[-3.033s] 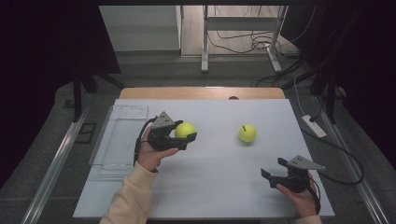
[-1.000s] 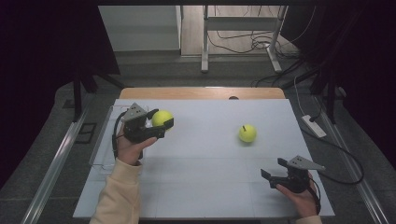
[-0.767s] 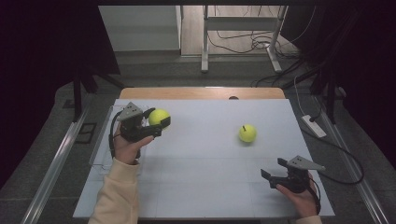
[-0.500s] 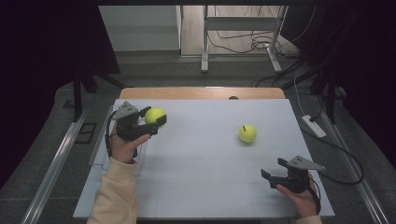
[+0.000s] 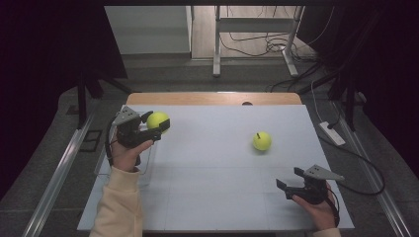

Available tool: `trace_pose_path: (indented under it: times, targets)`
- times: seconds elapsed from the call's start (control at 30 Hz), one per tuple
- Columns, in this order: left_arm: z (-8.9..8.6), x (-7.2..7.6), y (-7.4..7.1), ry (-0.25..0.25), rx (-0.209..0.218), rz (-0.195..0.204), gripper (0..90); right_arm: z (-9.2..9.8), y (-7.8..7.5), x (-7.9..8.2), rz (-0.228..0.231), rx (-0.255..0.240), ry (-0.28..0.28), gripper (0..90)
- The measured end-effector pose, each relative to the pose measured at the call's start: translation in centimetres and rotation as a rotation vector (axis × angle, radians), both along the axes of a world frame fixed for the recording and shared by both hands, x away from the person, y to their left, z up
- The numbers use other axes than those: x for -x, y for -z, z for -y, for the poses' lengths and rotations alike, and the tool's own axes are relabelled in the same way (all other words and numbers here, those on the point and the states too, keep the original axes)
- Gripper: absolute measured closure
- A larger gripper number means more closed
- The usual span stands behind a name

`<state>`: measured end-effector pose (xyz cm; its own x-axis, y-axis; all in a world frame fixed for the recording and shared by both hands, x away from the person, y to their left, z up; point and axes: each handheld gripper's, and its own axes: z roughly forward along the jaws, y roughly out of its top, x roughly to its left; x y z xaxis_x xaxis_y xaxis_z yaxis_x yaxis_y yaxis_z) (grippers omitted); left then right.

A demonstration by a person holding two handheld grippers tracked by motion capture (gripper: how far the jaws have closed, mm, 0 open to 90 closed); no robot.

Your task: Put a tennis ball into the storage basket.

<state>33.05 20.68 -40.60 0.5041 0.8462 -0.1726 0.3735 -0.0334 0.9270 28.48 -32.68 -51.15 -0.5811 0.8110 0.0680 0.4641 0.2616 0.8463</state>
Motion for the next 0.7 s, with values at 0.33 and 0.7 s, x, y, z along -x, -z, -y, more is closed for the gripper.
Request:
trace_pose_path:
  times: [0.33, 0.7]
  targets:
    - [-1.1, -0.2, 0.2, -0.035, 0.002, -0.009, 28.0, 0.0, 0.0, 0.0, 0.001, 0.002, -0.001, 12.0]
    - [-2.4, -0.5, 0.5, -0.070, 0.005, -0.022, 28.0, 0.0, 0.1, 0.0, 0.001, 0.006, -0.002, 12.0]
